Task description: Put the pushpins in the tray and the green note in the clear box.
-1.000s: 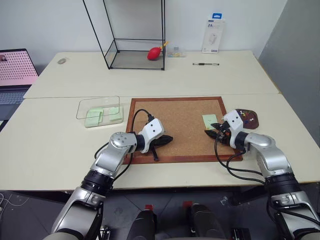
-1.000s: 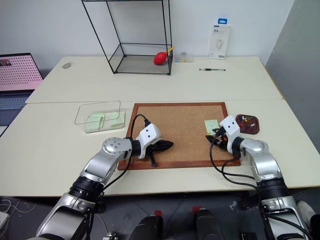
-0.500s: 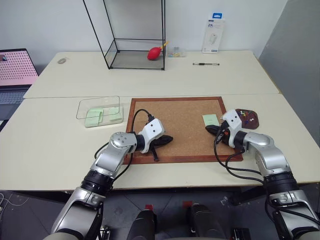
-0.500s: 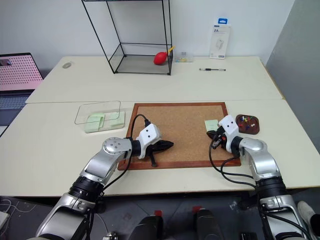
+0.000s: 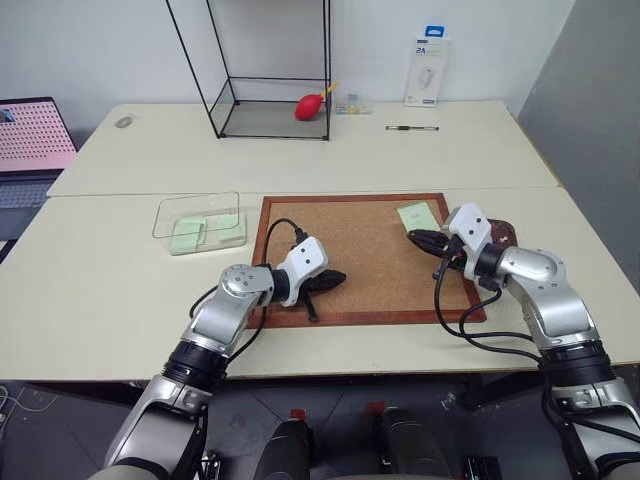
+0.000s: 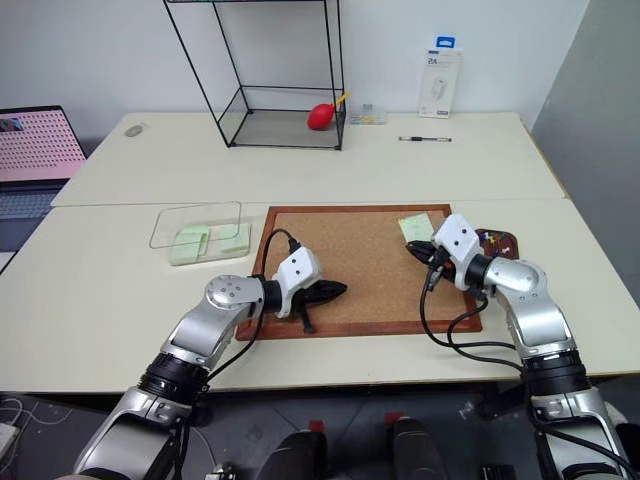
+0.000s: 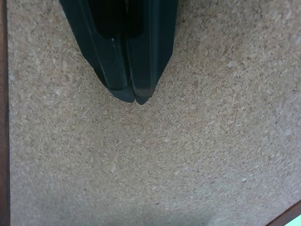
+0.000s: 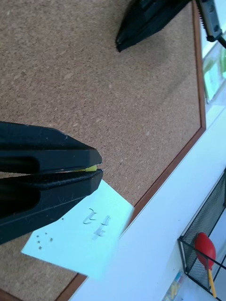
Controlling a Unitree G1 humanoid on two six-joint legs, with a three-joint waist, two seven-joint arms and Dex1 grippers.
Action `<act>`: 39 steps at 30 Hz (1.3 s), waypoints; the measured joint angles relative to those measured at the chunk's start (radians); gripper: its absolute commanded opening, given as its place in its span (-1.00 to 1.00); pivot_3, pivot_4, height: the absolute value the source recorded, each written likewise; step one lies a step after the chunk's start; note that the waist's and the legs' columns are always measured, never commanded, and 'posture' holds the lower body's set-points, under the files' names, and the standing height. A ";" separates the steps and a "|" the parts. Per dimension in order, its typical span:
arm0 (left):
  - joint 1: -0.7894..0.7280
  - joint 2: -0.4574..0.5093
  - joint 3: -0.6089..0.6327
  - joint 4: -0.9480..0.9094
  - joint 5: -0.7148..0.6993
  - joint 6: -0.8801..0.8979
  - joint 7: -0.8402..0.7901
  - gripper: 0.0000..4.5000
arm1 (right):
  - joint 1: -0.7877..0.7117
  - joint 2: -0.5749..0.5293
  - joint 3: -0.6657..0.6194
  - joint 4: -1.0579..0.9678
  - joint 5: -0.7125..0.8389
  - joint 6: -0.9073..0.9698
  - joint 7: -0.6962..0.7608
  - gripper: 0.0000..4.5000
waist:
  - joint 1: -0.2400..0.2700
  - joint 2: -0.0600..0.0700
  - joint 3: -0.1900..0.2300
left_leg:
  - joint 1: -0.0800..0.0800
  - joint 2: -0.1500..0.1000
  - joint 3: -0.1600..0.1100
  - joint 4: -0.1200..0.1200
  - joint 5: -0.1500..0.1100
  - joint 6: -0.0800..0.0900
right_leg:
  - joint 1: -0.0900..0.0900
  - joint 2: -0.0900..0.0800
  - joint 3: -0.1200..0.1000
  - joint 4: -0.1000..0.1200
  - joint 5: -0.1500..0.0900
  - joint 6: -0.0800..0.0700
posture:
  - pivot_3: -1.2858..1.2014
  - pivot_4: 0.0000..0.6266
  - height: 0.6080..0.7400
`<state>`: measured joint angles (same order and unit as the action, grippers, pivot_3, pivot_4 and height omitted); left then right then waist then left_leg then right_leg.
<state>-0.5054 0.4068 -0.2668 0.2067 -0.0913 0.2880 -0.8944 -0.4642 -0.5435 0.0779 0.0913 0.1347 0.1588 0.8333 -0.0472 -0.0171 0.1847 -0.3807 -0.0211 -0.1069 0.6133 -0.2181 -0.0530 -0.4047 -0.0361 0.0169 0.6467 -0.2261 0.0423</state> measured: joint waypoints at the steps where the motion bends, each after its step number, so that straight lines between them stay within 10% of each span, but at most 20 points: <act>1: 0.000 -0.009 0.005 0.001 -0.004 0.008 0.011 -1.00 | 0.000 0.000 0.007 0.000 -0.004 -0.009 0.003 -0.97 | 0.001 0.000 0.000 | 0.000 0.000 0.000 0.000 0.000 0.000 | 0.000 0.000 0.000 0.000 0.000 0.000 | 0.03 -0.52 1.00; 17: -0.089 -0.039 0.076 0.039 0.040 -0.230 0.087 0.35 | 0.002 0.008 0.027 -0.084 0.025 0.075 0.028 -1.00 | 0.012 -0.002 0.001 | -0.003 0.000 0.000 0.000 0.000 0.000 | -0.001 -0.001 0.000 -0.002 0.000 0.000 | 0.03 -0.52 1.00; 39: -0.340 -0.129 -0.017 0.506 0.199 -0.717 0.066 0.35 | -0.060 0.016 0.010 -0.292 0.267 0.516 0.000 -1.00 | 0.015 -0.002 0.001 | -0.004 -0.001 -0.001 0.000 0.000 0.000 | -0.002 -0.001 -0.001 -0.002 0.000 0.000 | 0.03 -0.52 1.00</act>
<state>-0.8459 0.2782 -0.2838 0.7131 0.1072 -0.4294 -0.8284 -0.5237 -0.5272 0.0884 -0.2009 0.4012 0.6753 0.8335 -0.0318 -0.0191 0.1861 -0.3849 -0.0221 -0.1081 0.6133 -0.2182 -0.0530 -0.4066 -0.0367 0.0155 0.6446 -0.2261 0.0426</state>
